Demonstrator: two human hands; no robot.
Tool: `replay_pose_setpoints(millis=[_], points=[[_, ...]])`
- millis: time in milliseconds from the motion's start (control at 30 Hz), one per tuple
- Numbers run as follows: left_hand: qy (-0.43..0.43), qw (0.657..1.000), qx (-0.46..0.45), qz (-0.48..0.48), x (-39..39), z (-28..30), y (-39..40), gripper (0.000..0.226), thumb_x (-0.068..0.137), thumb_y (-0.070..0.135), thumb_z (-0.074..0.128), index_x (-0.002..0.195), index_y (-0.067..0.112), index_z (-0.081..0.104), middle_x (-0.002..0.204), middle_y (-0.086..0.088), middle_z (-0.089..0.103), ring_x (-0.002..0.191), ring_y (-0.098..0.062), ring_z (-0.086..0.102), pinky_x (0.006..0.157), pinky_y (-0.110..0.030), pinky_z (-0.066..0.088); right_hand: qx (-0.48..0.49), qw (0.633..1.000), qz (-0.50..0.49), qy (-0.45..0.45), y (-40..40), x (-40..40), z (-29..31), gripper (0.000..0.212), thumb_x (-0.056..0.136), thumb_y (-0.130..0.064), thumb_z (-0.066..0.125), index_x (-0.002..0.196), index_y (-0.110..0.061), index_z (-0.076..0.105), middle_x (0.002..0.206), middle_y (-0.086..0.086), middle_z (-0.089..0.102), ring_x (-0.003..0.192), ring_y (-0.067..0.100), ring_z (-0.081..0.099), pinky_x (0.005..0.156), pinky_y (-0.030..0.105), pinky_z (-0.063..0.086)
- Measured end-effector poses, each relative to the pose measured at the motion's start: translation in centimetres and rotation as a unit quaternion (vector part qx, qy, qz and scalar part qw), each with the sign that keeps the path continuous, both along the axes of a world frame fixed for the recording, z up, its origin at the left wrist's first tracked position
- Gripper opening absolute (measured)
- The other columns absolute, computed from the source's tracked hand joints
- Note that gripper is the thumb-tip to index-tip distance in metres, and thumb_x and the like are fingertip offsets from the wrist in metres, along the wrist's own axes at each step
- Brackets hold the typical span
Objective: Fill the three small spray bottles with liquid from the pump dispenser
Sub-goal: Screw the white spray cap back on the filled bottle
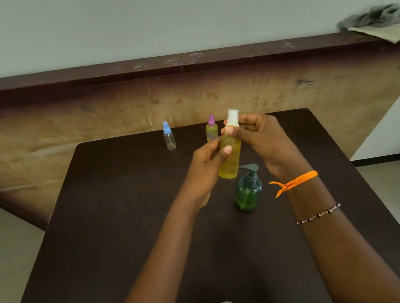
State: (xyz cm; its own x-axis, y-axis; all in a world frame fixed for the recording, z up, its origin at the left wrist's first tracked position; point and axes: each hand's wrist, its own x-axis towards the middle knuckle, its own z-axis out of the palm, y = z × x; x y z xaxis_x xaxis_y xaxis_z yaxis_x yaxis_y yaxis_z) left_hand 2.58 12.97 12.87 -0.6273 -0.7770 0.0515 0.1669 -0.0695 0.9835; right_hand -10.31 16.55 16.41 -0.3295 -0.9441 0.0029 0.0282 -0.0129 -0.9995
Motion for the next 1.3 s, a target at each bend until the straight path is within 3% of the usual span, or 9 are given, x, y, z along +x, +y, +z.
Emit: replay_pose_setpoints(millis=[167, 367, 533, 667, 867, 1033, 1167, 1233, 1300], points=[[0.167, 0.95, 0.198, -0.176, 1.0, 0.9, -0.6, 0.04, 0.078, 0.032, 0.061, 0.107, 0.005, 0.066, 0.098, -0.007, 0.07, 0.084, -0.017, 0.068, 0.076, -0.032, 0.057, -0.036, 0.965, 0.221, -0.137, 0.0, -2.0, 0.7, 0.051, 0.077, -0.037, 0.07, 0.121, -0.013, 0.062, 0.106, 0.001, 0.073, 0.073, 0.014, 0.056, 0.062, 0.019, 0.051], [0.198, 0.911, 0.255, -0.256, 1.4, 0.0, -0.6, 0.052, 0.076, 0.037, 0.07, 0.114, 0.003, 0.062, 0.097, -0.006, 0.068, 0.083, -0.015, 0.066, 0.076, -0.028, 0.056, -0.058, 0.931, 0.305, -0.191, -1.1, -1.4, -0.3, 0.037, 0.075, -0.034, 0.08, 0.108, -0.018, 0.072, 0.1, 0.003, 0.073, 0.118, 0.023, 0.061, 0.09, 0.033, 0.054], [0.142, 0.959, 0.189, -0.159, 2.2, -0.3, -0.9, 0.044, 0.068, 0.039, 0.072, 0.099, 0.007, 0.07, 0.092, -0.007, 0.071, 0.079, -0.016, 0.068, 0.072, -0.027, 0.056, -0.024, 0.953, 0.274, -0.126, -0.9, -1.2, 0.0, 0.054, 0.067, -0.038, 0.083, 0.107, -0.008, 0.062, 0.094, 0.004, 0.071, 0.061, 0.015, 0.054, 0.056, 0.022, 0.049], [0.038, 0.993, 0.073, -0.089, 2.0, -0.1, -0.6, 0.024, 0.095, 0.023, 0.046, 0.112, 0.01, 0.057, 0.092, 0.0, 0.068, 0.081, -0.009, 0.065, 0.075, -0.022, 0.053, -0.025, 0.974, 0.207, -0.085, 0.0, -0.9, -0.1, 0.033, 0.078, -0.022, 0.075, 0.103, -0.007, 0.06, 0.087, 0.0, 0.074, 0.066, 0.014, 0.059, 0.051, 0.023, 0.047], [-0.089, 0.989, -0.11, -0.039, 1.0, 0.1, -0.7, 0.04, 0.099, 0.017, 0.035, 0.139, 0.011, 0.035, 0.109, 0.005, 0.056, 0.095, -0.004, 0.056, 0.078, -0.012, 0.048, -0.022, 0.995, 0.094, -0.028, -0.1, 0.1, -0.4, 0.013, 0.092, 0.0, 0.055, 0.096, -0.01, 0.061, 0.078, -0.006, 0.074, 0.074, 0.01, 0.065, 0.067, 0.029, 0.05], [-0.038, 0.992, 0.081, -0.084, 1.2, 0.0, -0.8, 0.032, 0.097, 0.03, 0.036, 0.116, 0.01, 0.053, 0.093, -0.003, 0.062, 0.083, -0.011, 0.061, 0.081, -0.027, 0.052, 0.005, 0.997, 0.075, -0.012, -1.1, -0.3, 0.2, 0.015, 0.092, -0.011, 0.058, 0.105, -0.003, 0.061, 0.086, -0.001, 0.074, 0.086, 0.022, 0.062, 0.064, 0.029, 0.045], [0.191, 0.891, 0.332, -0.241, 1.5, -0.7, -0.8, 0.044, 0.09, 0.041, 0.045, 0.11, 0.004, 0.06, 0.084, -0.006, 0.062, 0.074, -0.013, 0.06, 0.074, -0.026, 0.054, 0.001, 0.977, 0.173, -0.122, -1.4, -0.4, 0.9, 0.046, 0.074, -0.037, 0.065, 0.108, -0.007, 0.062, 0.093, -0.002, 0.073, 0.065, 0.014, 0.06, 0.052, 0.018, 0.046], [0.24, 0.857, 0.359, -0.279, 1.3, -0.9, -0.6, 0.045, 0.091, 0.038, 0.05, 0.116, 0.001, 0.055, 0.09, -0.009, 0.061, 0.08, -0.016, 0.059, 0.08, -0.029, 0.052, 0.004, 0.966, 0.196, -0.17, -1.7, -0.2, 0.6, 0.045, 0.07, -0.037, 0.07, 0.105, -0.011, 0.064, 0.092, -0.001, 0.072, 0.051, 0.008, 0.051, 0.047, 0.018, 0.046], [0.216, 0.882, 0.322, -0.267, 1.3, -0.9, -0.6, 0.046, 0.084, 0.038, 0.061, 0.113, 0.003, 0.058, 0.089, -0.008, 0.062, 0.08, -0.016, 0.062, 0.079, -0.029, 0.054, 0.017, 0.964, 0.191, -0.182, -1.8, 0.1, 0.3, 0.046, 0.068, -0.038, 0.073, 0.104, -0.011, 0.064, 0.089, 0.0, 0.07, 0.052, 0.007, 0.052, 0.045, 0.017, 0.042]])
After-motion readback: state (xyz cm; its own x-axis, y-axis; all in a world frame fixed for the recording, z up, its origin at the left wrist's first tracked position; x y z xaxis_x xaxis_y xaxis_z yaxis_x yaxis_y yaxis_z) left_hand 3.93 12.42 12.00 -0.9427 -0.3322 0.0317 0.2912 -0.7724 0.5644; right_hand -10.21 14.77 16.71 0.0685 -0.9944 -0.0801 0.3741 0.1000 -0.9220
